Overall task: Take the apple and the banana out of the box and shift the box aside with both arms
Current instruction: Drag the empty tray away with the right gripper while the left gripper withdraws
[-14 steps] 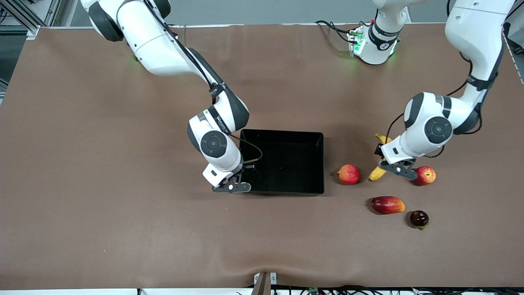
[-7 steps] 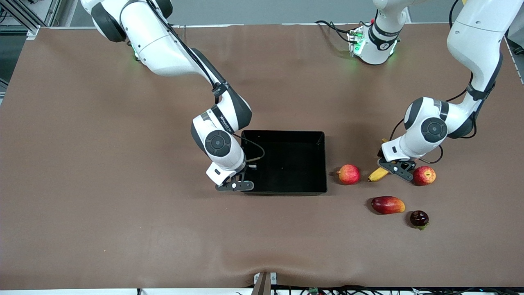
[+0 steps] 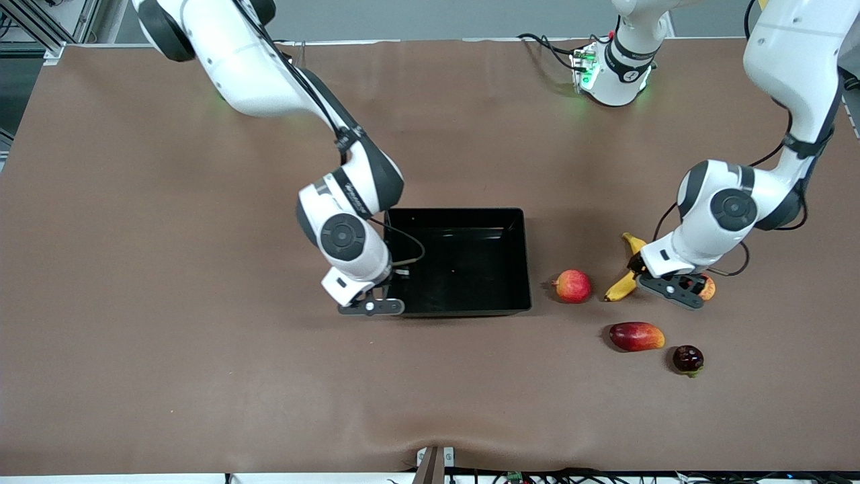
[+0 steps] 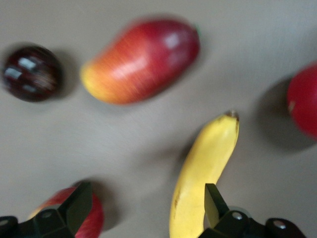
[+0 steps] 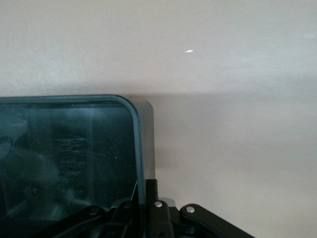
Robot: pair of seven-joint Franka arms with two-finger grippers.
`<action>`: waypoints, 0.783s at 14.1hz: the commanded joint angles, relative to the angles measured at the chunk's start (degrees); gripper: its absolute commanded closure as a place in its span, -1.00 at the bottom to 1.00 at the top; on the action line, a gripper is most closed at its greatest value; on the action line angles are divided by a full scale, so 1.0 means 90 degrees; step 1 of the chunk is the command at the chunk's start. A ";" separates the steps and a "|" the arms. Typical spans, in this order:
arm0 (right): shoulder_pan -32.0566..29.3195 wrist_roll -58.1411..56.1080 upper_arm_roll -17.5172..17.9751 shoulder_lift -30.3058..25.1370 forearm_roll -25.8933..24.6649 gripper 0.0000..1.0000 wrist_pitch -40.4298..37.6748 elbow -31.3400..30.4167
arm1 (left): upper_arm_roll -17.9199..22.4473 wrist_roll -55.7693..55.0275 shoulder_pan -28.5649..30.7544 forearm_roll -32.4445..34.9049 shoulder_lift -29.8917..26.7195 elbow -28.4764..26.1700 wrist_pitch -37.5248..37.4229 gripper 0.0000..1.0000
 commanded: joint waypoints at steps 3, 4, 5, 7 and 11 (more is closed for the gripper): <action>-0.0924 0.0046 0.0084 -0.1261 0.0082 1.00 -0.0206 -0.1342 | -0.0157 -0.0279 0.0045 -0.1217 -0.1375 0.0440 -0.1637 -1.00; -0.1139 0.0007 0.0084 -0.1359 0.0072 1.00 -0.0215 -0.1499 | -0.0157 -0.0279 0.0045 -0.1355 -0.1474 0.0714 -0.2155 -1.00; -0.1373 -0.0023 0.0084 -0.1418 0.0062 1.00 -0.0225 -0.1607 | -0.0157 -0.0288 0.0045 -0.1482 -0.1610 0.1036 -0.2663 -1.00; -0.1890 -0.0207 0.0074 -0.1418 0.0043 1.00 -0.0225 -0.1715 | -0.0137 -0.0308 0.0045 -0.1678 -0.1738 0.1651 -0.3571 -1.00; -0.3023 -0.1260 0.0074 -0.1399 0.0003 1.00 -0.0225 -0.1823 | -0.0176 -0.1166 -0.0023 -0.1776 -0.1807 0.2950 -0.5233 -1.00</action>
